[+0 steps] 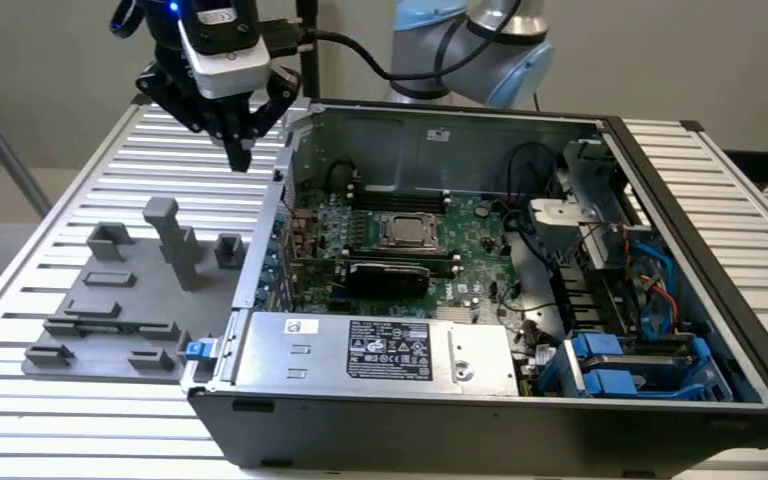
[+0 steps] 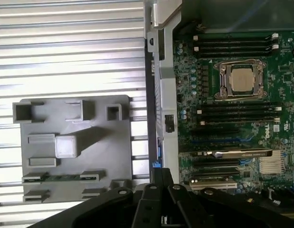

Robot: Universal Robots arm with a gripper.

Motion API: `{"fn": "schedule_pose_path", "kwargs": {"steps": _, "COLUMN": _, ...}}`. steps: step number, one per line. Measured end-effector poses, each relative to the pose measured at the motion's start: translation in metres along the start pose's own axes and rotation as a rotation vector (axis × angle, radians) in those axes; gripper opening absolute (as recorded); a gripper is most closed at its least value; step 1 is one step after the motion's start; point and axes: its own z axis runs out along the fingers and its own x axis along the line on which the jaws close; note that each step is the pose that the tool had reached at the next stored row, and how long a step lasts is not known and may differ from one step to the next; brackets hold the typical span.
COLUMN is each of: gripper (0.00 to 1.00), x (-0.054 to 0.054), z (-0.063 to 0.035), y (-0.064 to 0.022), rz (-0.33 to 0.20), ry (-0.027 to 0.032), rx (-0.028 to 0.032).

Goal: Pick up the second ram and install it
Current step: 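Reach for the second ram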

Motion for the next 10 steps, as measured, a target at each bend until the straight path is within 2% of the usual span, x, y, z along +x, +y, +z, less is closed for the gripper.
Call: {"fn": "schedule_pose_path", "kwargs": {"steps": 10, "gripper": 0.11, "x": 0.045, "z": 0.0029, "y": -0.0099, "rz": 0.0, "ry": 0.0, "rx": 0.0}}
